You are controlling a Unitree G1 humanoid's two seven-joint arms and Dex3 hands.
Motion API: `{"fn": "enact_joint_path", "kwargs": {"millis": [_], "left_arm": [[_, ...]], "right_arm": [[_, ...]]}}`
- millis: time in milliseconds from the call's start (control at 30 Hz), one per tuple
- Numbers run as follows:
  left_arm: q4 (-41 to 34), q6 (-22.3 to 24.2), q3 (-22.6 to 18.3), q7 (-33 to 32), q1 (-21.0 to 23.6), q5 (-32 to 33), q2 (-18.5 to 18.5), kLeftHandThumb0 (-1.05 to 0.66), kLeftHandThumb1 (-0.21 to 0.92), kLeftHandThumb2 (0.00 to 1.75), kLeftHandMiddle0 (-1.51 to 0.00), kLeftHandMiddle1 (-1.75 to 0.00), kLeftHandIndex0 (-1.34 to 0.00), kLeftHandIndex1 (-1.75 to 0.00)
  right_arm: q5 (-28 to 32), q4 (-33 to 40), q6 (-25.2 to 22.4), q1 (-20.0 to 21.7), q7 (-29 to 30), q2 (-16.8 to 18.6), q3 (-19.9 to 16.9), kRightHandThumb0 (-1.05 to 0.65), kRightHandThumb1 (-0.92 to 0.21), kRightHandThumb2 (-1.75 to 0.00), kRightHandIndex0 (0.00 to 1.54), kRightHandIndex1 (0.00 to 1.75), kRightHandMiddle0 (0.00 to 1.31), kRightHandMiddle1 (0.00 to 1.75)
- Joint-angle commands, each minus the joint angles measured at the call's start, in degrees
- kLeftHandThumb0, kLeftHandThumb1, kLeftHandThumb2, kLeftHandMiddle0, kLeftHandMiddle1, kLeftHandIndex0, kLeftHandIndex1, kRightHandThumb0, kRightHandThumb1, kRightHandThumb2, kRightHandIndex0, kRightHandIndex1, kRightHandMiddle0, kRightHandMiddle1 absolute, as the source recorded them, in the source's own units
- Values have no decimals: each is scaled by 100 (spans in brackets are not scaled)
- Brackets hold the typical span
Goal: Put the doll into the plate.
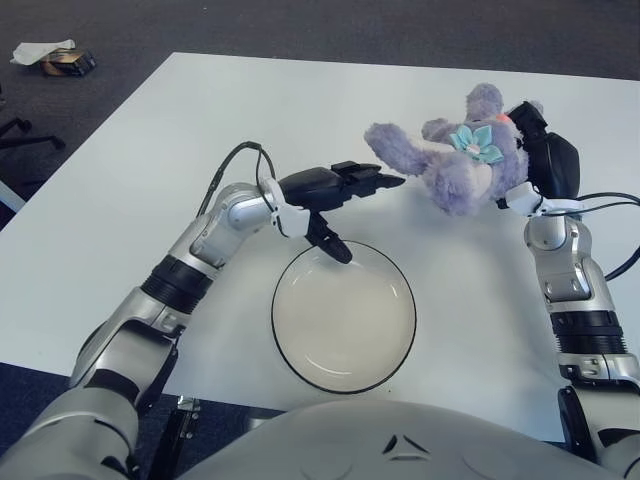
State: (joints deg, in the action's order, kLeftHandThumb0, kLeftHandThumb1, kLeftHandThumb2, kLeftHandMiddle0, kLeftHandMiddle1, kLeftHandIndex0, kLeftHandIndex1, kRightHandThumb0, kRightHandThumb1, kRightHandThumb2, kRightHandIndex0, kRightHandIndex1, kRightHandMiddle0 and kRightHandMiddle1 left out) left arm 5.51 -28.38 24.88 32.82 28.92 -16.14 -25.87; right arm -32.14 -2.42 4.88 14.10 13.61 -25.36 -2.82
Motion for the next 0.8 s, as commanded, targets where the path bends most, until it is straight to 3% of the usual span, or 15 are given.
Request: {"fn": "enact_joint_path", "kwargs": {"millis": [0, 433, 767], "left_arm": [[-62, 27, -72, -74, -83, -219, -35, -100, 92, 18, 0, -9, 0, -24], [-168, 46, -127, -393, -287, -761, -6, -99, 92, 25, 0, -2, 0, -15], [-243, 84, -124, -539, -429, -953, 33, -99, 92, 28, 0, 0, 0, -18]], "right_arm": [[28, 47, -15, 18, -14, -75, -70, 0, -10, -157, 79, 171, 54, 175], [35, 44, -11, 11, -20, -95, -91, 0, -5, -163, 82, 175, 57, 175], [-22, 80, -42, 0, -10, -123, -93, 0, -10, -157, 79, 172, 53, 175]]}}
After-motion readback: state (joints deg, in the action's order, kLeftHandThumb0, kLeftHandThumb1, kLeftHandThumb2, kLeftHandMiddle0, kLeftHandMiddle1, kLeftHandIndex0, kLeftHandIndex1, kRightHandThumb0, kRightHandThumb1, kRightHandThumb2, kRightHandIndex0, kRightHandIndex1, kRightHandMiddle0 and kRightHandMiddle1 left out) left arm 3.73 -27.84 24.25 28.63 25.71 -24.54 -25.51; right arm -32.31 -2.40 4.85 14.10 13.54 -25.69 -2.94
